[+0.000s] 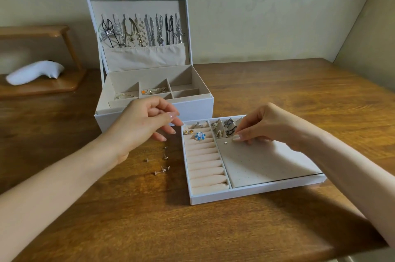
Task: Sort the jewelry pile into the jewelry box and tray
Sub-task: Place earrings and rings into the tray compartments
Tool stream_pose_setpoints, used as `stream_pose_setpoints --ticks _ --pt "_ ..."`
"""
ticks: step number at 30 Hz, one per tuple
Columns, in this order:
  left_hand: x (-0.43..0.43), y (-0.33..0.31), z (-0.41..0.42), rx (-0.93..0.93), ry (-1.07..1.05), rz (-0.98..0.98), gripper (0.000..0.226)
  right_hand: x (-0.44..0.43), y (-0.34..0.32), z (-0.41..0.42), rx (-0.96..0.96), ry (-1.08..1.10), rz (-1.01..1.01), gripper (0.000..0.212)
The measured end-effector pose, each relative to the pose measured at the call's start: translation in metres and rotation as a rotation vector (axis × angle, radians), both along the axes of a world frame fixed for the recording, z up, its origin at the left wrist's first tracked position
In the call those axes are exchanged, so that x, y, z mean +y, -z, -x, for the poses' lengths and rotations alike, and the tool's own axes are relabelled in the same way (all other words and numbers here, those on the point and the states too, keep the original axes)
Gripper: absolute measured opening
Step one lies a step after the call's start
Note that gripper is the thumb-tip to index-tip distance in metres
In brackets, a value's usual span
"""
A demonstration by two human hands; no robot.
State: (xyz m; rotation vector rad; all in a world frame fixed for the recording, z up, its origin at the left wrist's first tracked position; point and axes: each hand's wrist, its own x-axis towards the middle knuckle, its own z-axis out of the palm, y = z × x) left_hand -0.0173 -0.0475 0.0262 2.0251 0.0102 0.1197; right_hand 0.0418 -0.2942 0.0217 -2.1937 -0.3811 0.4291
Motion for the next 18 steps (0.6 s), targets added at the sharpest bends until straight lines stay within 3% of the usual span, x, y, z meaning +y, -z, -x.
stream_pose_setpoints --ticks 13,18 --pt "0.008 0.003 -0.001 -0.027 0.006 -0.012 0.009 0.002 0.001 -0.002 -0.034 -0.044 0.02 0.006" --pt "0.021 0.008 0.002 -0.033 0.025 -0.247 0.007 0.003 0.005 0.0 -0.138 -0.056 0.048 0.009"
